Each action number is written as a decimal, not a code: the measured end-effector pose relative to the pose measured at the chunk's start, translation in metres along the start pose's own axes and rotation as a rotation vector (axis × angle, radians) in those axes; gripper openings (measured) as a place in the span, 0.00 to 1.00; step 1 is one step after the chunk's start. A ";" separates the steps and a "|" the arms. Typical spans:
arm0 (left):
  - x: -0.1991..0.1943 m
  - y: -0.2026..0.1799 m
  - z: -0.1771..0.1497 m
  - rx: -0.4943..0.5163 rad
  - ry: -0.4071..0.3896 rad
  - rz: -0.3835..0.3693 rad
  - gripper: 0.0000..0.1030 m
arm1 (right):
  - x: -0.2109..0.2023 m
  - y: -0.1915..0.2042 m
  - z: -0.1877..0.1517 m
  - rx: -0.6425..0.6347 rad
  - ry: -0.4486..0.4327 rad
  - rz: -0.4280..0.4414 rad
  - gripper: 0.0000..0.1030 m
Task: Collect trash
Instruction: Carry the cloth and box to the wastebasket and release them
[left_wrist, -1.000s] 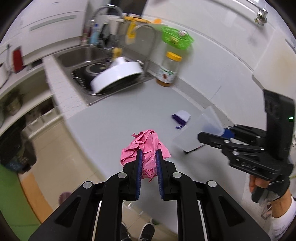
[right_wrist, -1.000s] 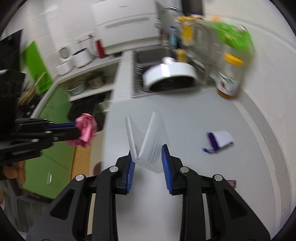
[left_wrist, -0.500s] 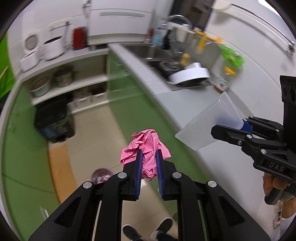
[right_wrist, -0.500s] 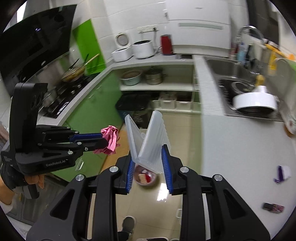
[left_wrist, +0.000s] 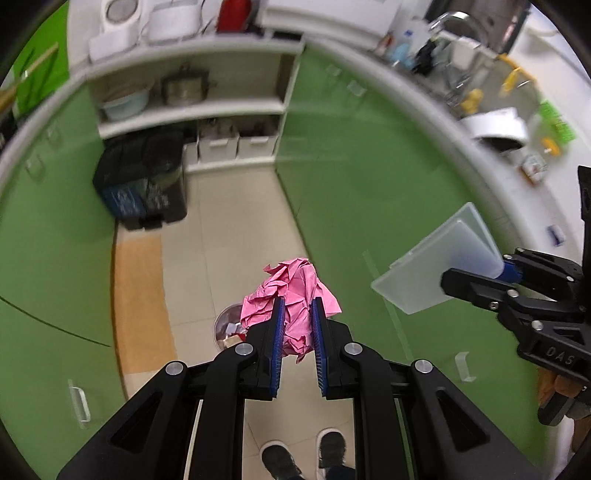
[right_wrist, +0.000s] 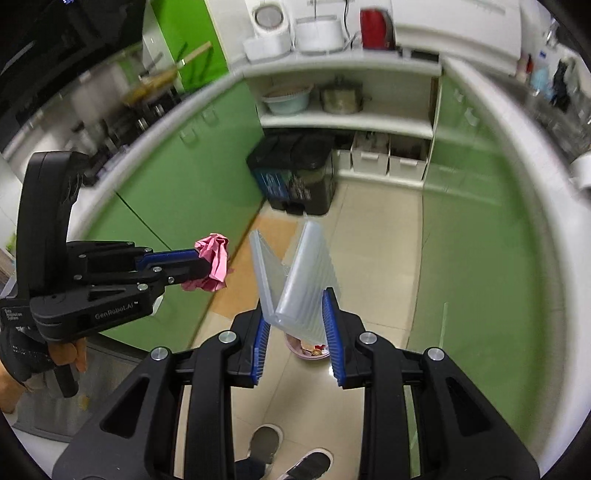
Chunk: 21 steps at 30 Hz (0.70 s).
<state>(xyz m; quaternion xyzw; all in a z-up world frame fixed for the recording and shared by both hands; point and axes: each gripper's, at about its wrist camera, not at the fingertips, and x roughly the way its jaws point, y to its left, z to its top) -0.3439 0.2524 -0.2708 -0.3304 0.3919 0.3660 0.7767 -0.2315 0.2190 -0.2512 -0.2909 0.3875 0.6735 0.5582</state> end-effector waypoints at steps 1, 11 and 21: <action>0.031 0.012 -0.009 -0.007 0.012 0.002 0.14 | 0.034 -0.009 -0.012 0.003 0.014 0.007 0.27; 0.246 0.090 -0.076 -0.061 0.040 0.024 0.43 | 0.220 -0.054 -0.087 -0.032 0.059 0.030 0.27; 0.287 0.128 -0.100 -0.129 0.020 0.057 0.95 | 0.300 -0.054 -0.102 -0.074 0.097 0.070 0.27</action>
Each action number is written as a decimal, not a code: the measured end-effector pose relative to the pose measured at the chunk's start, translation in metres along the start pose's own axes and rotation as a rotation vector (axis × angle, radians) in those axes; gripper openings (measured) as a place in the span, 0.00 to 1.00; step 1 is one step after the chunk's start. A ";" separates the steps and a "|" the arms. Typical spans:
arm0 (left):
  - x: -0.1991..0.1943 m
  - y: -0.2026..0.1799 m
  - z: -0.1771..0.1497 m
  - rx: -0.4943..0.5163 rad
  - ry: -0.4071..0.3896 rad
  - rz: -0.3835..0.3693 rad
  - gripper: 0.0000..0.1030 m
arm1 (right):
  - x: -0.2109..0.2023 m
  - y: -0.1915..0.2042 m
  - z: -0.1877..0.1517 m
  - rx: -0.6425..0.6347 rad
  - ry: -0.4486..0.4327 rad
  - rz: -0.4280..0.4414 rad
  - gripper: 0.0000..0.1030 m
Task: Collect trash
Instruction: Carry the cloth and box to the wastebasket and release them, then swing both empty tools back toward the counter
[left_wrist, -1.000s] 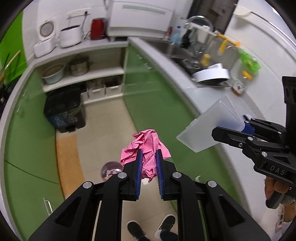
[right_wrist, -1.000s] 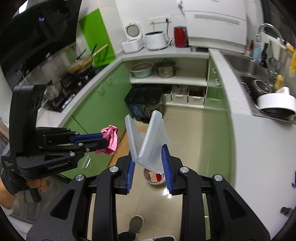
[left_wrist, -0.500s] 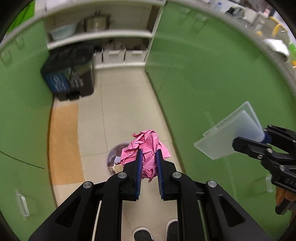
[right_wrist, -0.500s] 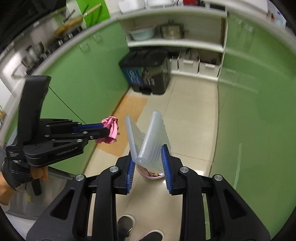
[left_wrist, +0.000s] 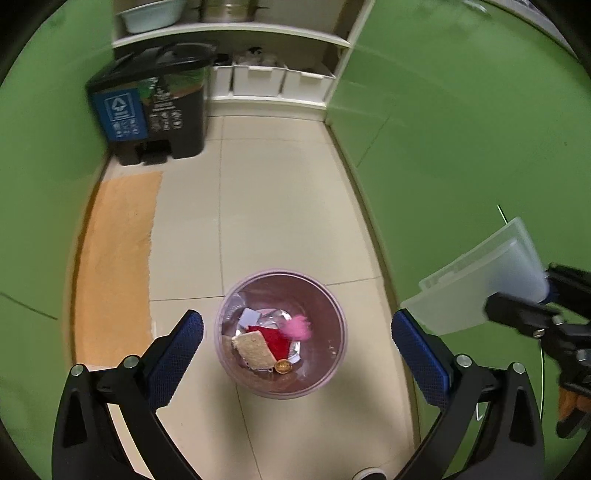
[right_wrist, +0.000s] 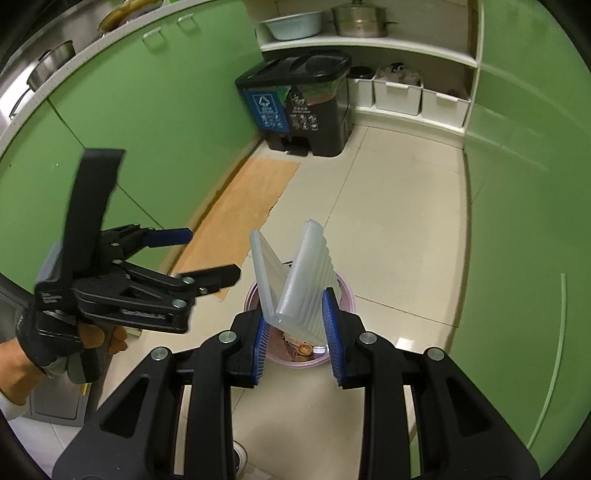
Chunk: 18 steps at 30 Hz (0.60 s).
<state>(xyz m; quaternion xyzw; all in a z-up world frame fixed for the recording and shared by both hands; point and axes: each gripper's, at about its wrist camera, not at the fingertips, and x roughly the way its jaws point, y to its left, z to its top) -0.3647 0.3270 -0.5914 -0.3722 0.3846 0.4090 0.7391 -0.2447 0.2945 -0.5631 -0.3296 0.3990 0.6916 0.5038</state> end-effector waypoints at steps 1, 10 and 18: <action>-0.003 0.004 -0.001 -0.010 -0.005 0.005 0.95 | 0.008 0.001 0.002 -0.004 0.007 0.007 0.27; -0.040 0.046 -0.004 -0.094 -0.061 0.039 0.95 | 0.064 0.023 0.015 -0.063 0.056 0.073 0.35; -0.050 0.055 -0.011 -0.101 -0.085 0.061 0.95 | 0.071 0.020 0.012 -0.039 0.039 0.016 0.96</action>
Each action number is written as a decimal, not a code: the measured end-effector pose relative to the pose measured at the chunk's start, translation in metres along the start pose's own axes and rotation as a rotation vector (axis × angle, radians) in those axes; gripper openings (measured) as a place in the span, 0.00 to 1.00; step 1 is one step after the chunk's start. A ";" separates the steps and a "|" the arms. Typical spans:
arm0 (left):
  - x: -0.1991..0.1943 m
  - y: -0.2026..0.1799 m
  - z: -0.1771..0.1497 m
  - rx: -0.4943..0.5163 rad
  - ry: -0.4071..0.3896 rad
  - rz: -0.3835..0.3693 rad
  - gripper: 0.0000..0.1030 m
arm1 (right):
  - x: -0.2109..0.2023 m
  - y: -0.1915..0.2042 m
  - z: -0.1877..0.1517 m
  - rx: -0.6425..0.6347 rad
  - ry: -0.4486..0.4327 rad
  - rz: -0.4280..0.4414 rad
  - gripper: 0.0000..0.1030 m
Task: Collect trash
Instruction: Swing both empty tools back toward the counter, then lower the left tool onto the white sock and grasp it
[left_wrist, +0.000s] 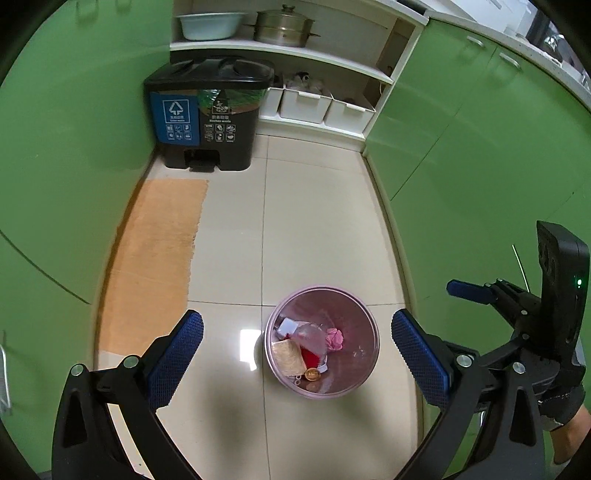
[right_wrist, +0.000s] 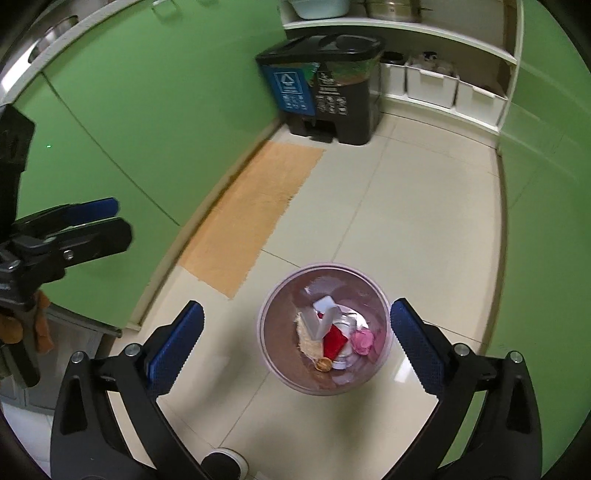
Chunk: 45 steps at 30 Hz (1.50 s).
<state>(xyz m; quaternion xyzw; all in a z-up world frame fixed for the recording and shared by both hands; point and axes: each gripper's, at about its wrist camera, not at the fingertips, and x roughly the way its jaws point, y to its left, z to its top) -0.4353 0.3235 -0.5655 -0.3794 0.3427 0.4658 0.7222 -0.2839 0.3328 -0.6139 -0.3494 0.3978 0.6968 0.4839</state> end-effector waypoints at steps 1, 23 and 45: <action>-0.002 -0.002 -0.001 0.001 0.004 -0.003 0.95 | -0.005 -0.001 -0.001 0.005 0.000 -0.012 0.96; -0.339 -0.195 0.099 0.224 0.071 -0.122 0.95 | -0.474 0.042 0.041 0.255 -0.143 -0.162 0.97; -0.425 -0.498 0.093 0.656 0.055 -0.394 0.95 | -0.762 -0.076 -0.175 0.680 -0.333 -0.526 0.97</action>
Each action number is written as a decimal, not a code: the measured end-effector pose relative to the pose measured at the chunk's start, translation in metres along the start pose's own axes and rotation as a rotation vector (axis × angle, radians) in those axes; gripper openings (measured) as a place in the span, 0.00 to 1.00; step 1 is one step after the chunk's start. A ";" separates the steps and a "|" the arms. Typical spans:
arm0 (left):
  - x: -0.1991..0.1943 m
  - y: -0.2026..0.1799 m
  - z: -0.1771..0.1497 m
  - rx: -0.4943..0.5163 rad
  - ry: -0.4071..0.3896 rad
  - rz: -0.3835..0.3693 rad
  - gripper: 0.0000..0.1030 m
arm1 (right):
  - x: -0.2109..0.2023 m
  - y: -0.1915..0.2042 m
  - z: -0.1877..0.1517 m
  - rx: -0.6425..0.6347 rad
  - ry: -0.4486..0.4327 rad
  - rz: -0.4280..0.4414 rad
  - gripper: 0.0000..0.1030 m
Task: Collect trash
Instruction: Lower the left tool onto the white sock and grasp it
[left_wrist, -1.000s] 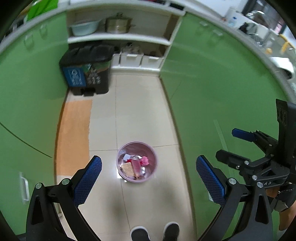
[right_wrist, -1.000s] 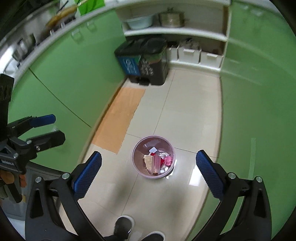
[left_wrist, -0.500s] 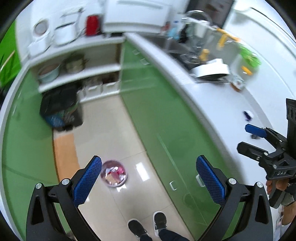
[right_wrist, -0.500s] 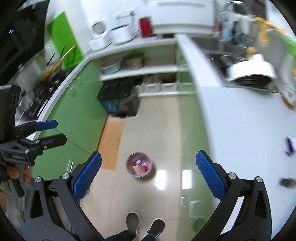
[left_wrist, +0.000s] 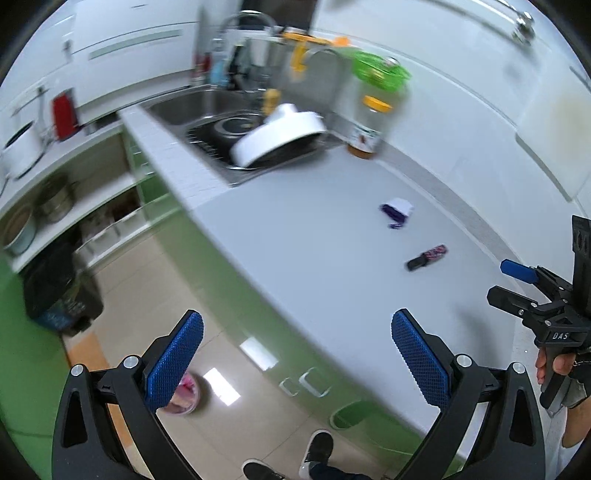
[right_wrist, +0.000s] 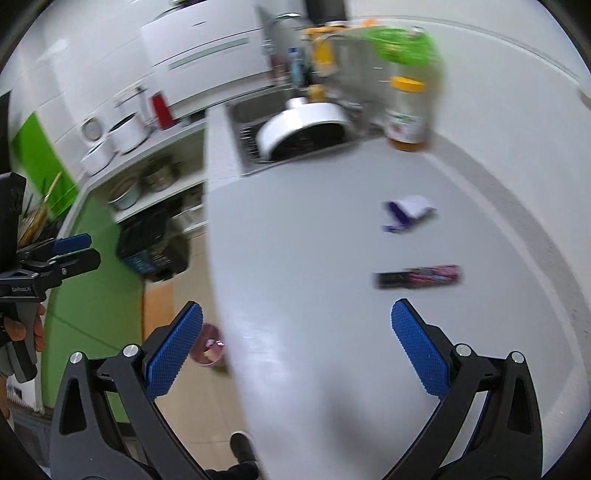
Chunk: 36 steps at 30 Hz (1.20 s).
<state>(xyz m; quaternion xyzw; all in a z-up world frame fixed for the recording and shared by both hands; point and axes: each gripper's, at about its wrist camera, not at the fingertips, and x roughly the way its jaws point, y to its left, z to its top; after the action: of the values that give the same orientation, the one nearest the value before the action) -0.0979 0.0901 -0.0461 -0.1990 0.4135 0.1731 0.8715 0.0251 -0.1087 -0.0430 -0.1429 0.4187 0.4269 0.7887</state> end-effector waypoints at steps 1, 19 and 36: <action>0.006 -0.010 0.005 0.017 0.003 -0.006 0.95 | 0.000 -0.007 -0.002 0.008 0.000 -0.009 0.97; 0.163 -0.140 0.113 0.310 0.136 -0.178 0.95 | 0.043 -0.107 0.015 0.170 0.063 -0.116 0.97; 0.312 -0.195 0.151 0.495 0.264 -0.259 0.95 | 0.091 -0.147 0.012 0.327 0.142 -0.176 0.97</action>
<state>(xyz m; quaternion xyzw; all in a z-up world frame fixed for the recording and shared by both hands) 0.2782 0.0393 -0.1657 -0.0526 0.5239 -0.0729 0.8470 0.1735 -0.1388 -0.1261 -0.0784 0.5228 0.2715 0.8042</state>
